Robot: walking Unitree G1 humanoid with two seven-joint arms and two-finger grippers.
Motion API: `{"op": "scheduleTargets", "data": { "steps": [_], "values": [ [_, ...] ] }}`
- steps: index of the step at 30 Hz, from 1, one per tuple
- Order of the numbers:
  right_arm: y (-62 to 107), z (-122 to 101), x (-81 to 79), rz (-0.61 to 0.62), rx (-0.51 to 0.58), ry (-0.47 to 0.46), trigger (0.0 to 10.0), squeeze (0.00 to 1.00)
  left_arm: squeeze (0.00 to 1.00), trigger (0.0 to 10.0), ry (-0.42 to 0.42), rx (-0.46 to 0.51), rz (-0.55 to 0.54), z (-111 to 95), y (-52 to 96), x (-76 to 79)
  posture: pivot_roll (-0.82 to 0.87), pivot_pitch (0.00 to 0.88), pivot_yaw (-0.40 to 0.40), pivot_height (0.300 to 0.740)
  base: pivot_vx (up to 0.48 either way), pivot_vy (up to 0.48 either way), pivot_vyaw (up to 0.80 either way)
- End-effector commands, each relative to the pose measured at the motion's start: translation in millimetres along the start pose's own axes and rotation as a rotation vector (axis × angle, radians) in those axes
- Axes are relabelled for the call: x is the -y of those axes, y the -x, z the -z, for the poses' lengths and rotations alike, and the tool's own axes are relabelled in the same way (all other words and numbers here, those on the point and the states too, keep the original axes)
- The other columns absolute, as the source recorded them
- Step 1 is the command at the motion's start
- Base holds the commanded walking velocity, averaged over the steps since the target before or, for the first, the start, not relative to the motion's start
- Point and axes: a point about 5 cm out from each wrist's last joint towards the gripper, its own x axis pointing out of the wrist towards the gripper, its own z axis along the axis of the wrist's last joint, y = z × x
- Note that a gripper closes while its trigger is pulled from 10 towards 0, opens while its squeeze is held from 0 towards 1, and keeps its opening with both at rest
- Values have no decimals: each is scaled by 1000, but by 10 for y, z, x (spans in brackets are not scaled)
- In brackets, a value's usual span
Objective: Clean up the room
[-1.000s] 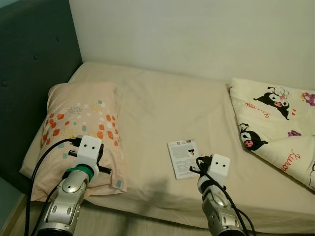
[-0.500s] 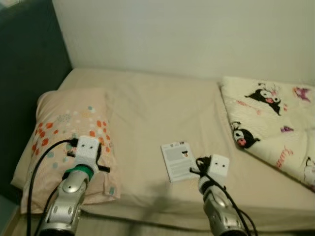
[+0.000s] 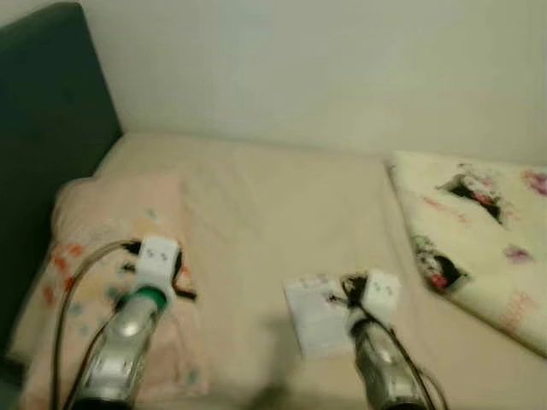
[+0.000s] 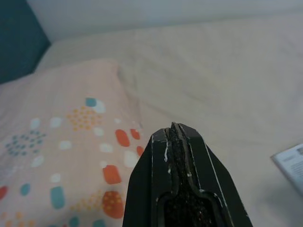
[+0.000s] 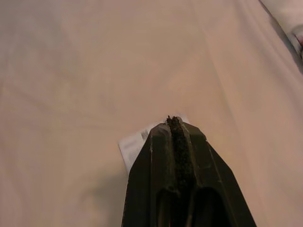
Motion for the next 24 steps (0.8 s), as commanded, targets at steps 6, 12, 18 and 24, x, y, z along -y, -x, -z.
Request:
{"op": "scheduleTargets", "data": {
  "steps": [6, 12, 18, 24],
  "values": [
    [4, 20, 3, 11, -9, 13, 10000, 0, 0, 10000, -21, -44, 30, 106, 24, 38, 179, 0, 0, 740, 0, 0, 0],
    [0, 31, 21, 19, -21, -9, 10000, 0, 0, 10000, -32, -54, 49, 133, 33, 70, 174, 0, 0, 740, 0, 0, 0],
    [6, 36, 31, 24, -20, -21, 10000, 0, 0, 10000, -35, -64, 47, 161, 41, 63, 173, 0, -1, 721, 0, 0, 0],
    [5, 19, 60, 41, -7, -20, 10000, 0, 0, 10000, -50, -56, 29, 203, 69, 51, 164, 0, -4, 697, 0, 0, 0]
  ]
}}
